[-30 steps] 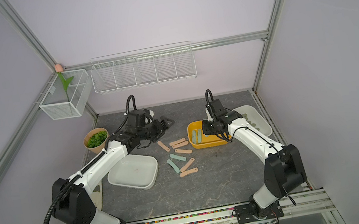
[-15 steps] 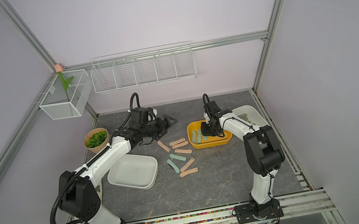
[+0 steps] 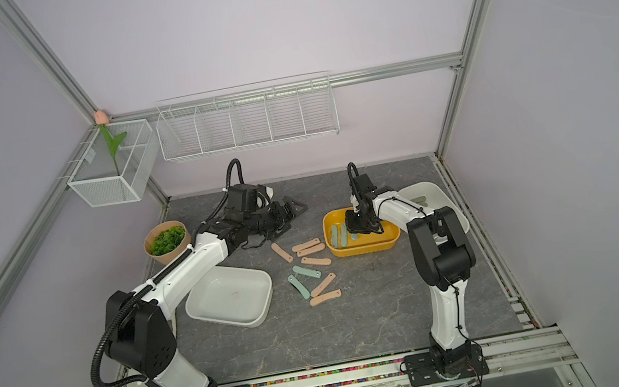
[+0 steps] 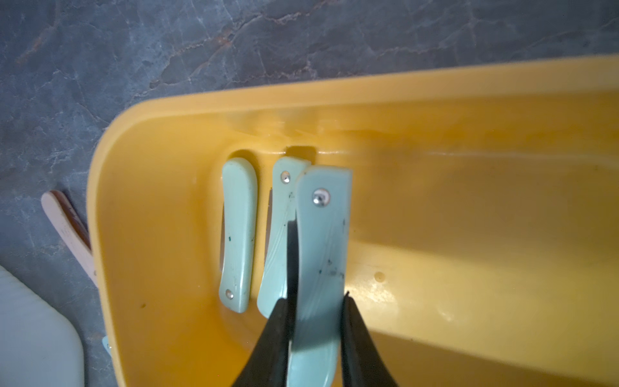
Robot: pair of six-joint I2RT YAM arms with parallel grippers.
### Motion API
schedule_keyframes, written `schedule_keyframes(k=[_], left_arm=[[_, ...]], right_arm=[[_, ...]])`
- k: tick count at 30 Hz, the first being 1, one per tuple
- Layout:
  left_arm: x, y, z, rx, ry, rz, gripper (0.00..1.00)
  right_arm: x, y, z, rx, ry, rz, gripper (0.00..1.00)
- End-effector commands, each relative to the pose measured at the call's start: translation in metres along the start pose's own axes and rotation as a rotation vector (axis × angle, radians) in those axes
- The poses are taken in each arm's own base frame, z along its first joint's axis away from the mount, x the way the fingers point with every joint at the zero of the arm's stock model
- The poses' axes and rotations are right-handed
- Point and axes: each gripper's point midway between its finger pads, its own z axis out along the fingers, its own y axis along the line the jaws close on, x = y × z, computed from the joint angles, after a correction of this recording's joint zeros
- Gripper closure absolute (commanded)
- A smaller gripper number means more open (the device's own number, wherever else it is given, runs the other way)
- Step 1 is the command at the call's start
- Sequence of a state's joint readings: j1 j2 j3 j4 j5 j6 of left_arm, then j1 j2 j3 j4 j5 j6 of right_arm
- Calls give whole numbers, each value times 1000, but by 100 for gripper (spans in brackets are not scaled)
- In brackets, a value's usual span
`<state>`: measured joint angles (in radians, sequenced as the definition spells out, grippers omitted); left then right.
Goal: Place the fruit knives into the storage box by color
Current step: Place the fruit knife in the storage box.
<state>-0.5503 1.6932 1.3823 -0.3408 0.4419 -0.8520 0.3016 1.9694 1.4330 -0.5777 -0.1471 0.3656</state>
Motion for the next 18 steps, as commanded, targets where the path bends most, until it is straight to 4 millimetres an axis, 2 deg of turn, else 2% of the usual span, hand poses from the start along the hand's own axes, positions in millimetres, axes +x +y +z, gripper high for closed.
schedule_keyframes(k=[1, 10, 15, 18], left_arm=[[-4, -10, 2, 26, 0, 23, 1], [-3, -10, 4, 30, 6, 23, 1], [-3, -9, 4, 29, 8, 22, 1], [-3, -9, 2, 26, 1, 24, 1]], right_arm=[[-3, -1, 7, -1, 6, -8, 75], [-4, -5, 20, 6, 25, -5, 70], [-8, -6, 14, 6, 17, -9, 56], [-13, -3, -1, 2, -12, -14, 41]])
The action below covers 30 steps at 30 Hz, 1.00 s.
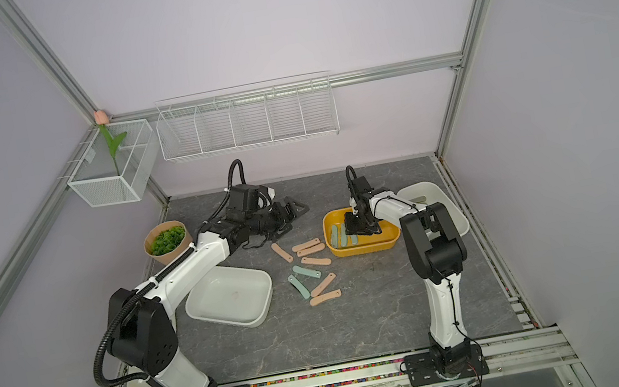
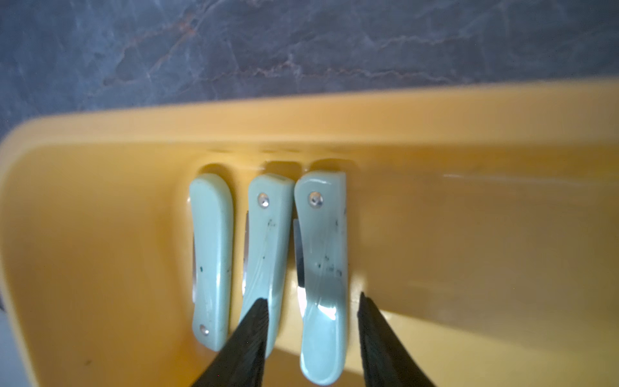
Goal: Place the fruit knives into the storage box by color
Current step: Place the fruit knife in the storage box, then pick up the fruit knife from the center of the board.
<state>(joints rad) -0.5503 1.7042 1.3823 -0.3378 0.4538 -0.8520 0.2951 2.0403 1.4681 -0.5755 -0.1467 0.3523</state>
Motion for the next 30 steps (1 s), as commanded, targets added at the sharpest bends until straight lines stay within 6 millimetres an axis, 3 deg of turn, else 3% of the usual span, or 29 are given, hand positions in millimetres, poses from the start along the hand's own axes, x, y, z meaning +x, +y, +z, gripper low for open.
schedule_keyframes(k=[1, 6, 9, 14, 17, 21, 30], left_arm=[[-5, -11, -3, 21, -16, 28, 1], [-3, -10, -14, 7, -36, 37, 1], [0, -8, -25, -10, -54, 51, 1], [11, 2, -48, -41, -94, 57, 1], [18, 14, -63, -70, -136, 63, 1], [29, 32, -78, -101, -185, 39, 1], [48, 65, -101, -158, -253, -37, 1]], right_arm=[[-11, 5, -26, -12, -49, -16, 37], [-16, 7, -60, 7, -113, -28, 4], [-19, 4, -84, 44, -170, -34, 11], [-24, 1, -125, 40, -317, -10, 11], [-19, -3, -138, -15, -375, 92, 11], [2, 21, -140, -219, -376, 61, 11], [85, 84, -125, -153, -256, -246, 4]])
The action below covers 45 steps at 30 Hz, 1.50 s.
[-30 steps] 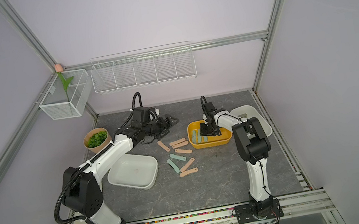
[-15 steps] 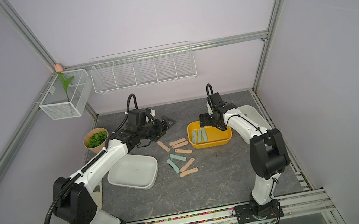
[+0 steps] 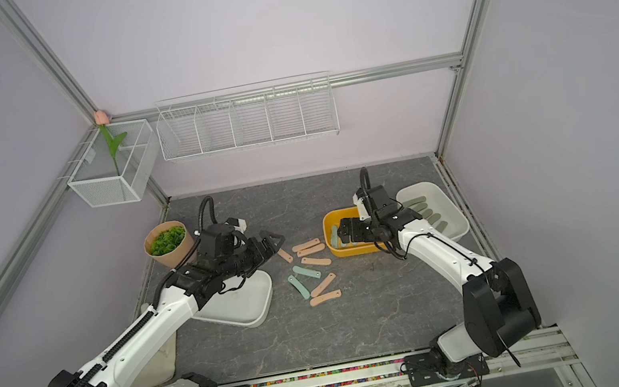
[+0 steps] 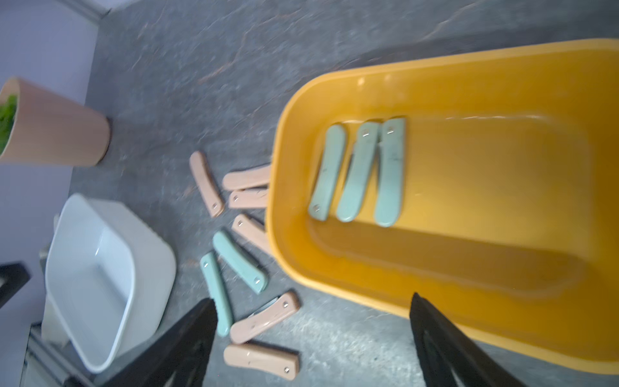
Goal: Place the fruit knives into the storage box by color
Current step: Pick up the fruit knife from the center of the board.
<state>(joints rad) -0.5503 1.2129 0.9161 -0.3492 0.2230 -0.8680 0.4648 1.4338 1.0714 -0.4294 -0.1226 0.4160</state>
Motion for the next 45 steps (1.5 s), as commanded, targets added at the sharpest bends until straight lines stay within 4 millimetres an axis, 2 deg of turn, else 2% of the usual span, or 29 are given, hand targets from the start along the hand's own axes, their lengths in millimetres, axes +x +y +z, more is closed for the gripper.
schedule_keyframes(k=[1, 5, 7, 12, 15, 19, 22, 28, 37, 45], left_arm=[[-7, 9, -13, -33, -74, -30, 1], [-4, 16, -26, -44, -92, -30, 1], [0, 19, -32, -35, -79, -33, 1], [12, 25, -44, 60, -54, -122, 1], [17, 28, -56, 127, -54, -181, 1], [14, 31, -74, 118, -95, -162, 1], [12, 31, -80, 110, -100, -146, 1], [7, 28, -84, 121, -98, -119, 1], [2, 25, -81, 147, -83, -116, 1], [1, 25, -80, 156, -87, -114, 1]], right_arm=[[29, 24, -2, 11, 45, -127, 4], [65, 49, 14, 34, 117, -253, 0], [81, 60, 25, 47, 162, -314, 4], [104, 75, 52, 98, 239, -435, 11], [110, 83, 65, 106, 266, -475, 14], [118, 92, 80, 114, 299, -515, 16], [124, 97, 90, 111, 324, -528, 18], [136, 101, 108, 125, 372, -552, 25], [149, 97, 122, 154, 412, -573, 29], [153, 92, 131, 182, 437, -586, 42]])
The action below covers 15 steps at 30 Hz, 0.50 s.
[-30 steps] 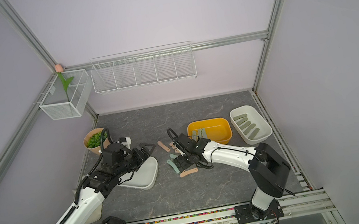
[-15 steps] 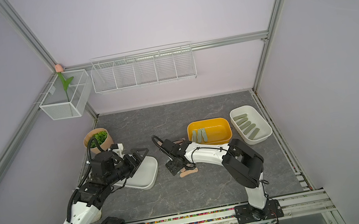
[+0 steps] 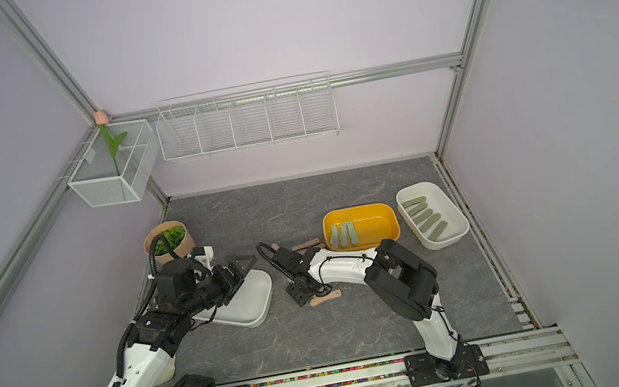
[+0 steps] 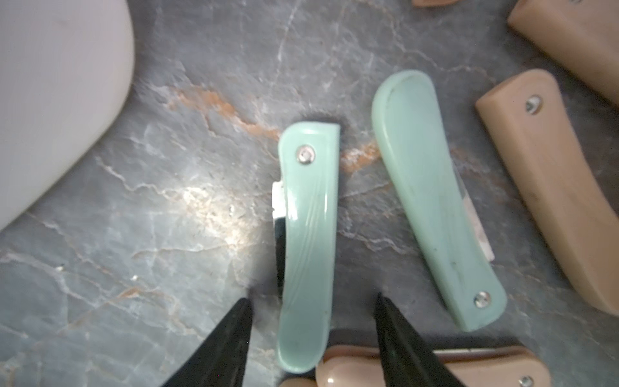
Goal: Place the fruit knives into the storage box by color
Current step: Pick up the fruit knife from the center of the board.
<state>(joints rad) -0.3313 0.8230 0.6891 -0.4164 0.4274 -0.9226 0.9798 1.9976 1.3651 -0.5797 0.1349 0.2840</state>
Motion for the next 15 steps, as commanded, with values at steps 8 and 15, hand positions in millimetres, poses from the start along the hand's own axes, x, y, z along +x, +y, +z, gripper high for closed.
schedule_keyframes(k=[8, 15], left_arm=[[-10, -17, -4, 52, -23, 23, 1], [-11, -17, -5, 50, -33, 18, 1]], right_arm=[[8, -1, 13, 44, 58, -33, 54], [6, 2, 12, 36, 58, -26, 63]])
